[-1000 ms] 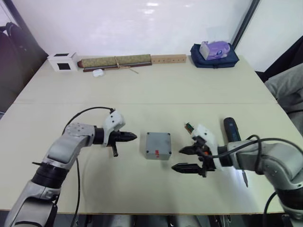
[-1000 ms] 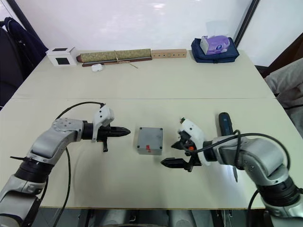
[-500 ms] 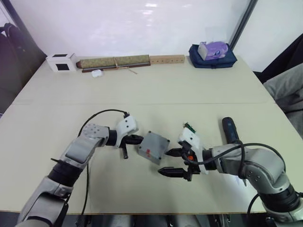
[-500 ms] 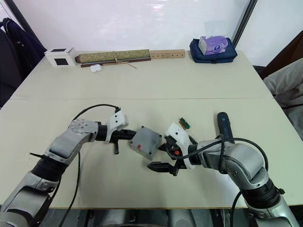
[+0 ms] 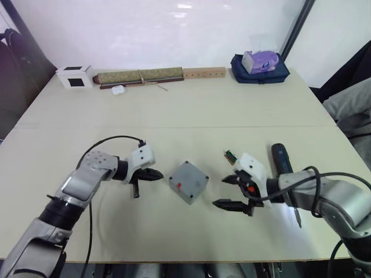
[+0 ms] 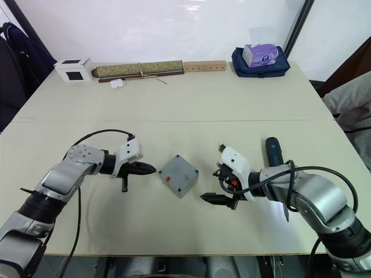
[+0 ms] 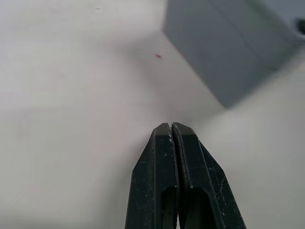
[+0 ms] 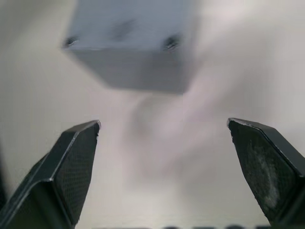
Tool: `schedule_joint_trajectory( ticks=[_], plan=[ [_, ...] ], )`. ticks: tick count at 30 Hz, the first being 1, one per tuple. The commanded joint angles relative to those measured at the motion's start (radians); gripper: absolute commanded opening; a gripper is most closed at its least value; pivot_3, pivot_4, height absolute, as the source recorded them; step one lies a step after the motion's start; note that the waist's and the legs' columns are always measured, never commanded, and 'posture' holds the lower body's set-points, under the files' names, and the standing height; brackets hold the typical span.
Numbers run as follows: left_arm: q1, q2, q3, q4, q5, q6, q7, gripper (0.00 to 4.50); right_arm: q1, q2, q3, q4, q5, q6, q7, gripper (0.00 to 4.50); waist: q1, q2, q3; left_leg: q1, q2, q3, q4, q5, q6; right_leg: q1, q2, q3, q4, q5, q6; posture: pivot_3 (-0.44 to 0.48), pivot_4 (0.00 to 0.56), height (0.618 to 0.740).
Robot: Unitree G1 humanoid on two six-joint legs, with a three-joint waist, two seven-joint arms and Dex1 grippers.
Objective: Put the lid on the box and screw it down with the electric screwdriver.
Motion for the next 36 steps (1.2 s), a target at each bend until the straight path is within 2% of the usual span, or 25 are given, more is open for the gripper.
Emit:
schedule_joint_trajectory(
  ticks=[1,5,7,11,15,27,32,36],
  plan=[
    [0.048,0.019,-0.007,-0.112,-0.035,0.042,-0.021,0.0,-0.022,0.016,0.042,0.006,-0.057,-0.08,0.031,4.42,0.002,0.0,0.0,0.0,0.0,0.0,0.0,0.0,0.0,0.0,0.0,0.0,0.0,0.0,0.0,0.0,0.15,0.74],
    [0.073,0.005,-0.042,-0.164,-0.015,0.045,0.0,0.0,-0.026,0.043,0.084,0.006,-0.103,-0.162,0.068,4.42,0.003,0.0,0.0,0.0,0.0,-0.001,0.0,0.0,0.0,0.0,0.0,0.0,0.0,0.0,0.0,0.0,0.15,0.74],
    [0.05,-0.034,-0.053,-0.147,0.003,0.032,0.033,0.0,-0.022,0.043,0.127,-0.01,-0.132,-0.196,0.097,4.42,0.004,0.0,0.0,0.0,0.0,0.0,0.0,0.0,0.0,0.001,0.0,0.0,0.0,0.0,0.0,0.0,0.15,0.74],
    [0.003,-0.093,-0.051,-0.096,0.027,0.014,0.082,0.0,-0.021,0.063,0.111,-0.048,-0.077,-0.155,0.127,4.42,0.005,0.0,0.0,0.0,-0.001,-0.001,0.001,0.0,0.0,0.001,0.0,-0.001,0.0,0.0,0.0,0.0,0.15,0.74],
    [-0.004,-0.096,-0.045,-0.086,0.025,0.008,0.077,0.0,0.006,0.035,0.137,-0.064,-0.114,-0.154,0.14,4.42,0.002,0.0,0.0,0.0,-0.001,-0.001,0.001,0.0,0.0,0.001,0.001,-0.001,0.0,0.0,0.0,0.0,0.15,0.74],
    [-0.014,-0.096,-0.036,-0.082,0.003,0.014,0.053,0.0,0.021,0.049,0.13,-0.051,-0.161,-0.137,0.102,4.42,0.003,0.0,0.0,0.0,-0.001,-0.002,0.001,0.0,0.0,0.001,0.001,-0.001,0.001,0.0,0.0,0.0,0.15,0.74],
    [-0.025,-0.085,0.004,-0.082,-0.019,0.025,0.064,0.0,0.068,-0.04,0.044,-0.097,-0.179,-0.153,0.114,4.42,0.006,0.0,0.0,0.0,-0.001,-0.002,0.001,0.0,0.0,0.001,0.0,-0.001,0.001,0.0,0.0,0.0,0.15,0.74],
    [-0.062,-0.03,0.147,-0.115,-0.157,0.134,0.021,0.0,0.16,-0.027,-0.27,-0.178,-0.021,-0.073,0.078,4.42,0.002,0.0,0.0,-0.001,-0.001,-0.002,0.001,0.0,0.0,0.001,0.0,-0.001,0.0,0.0,0.0,0.0,0.15,0.74]
  ],
)
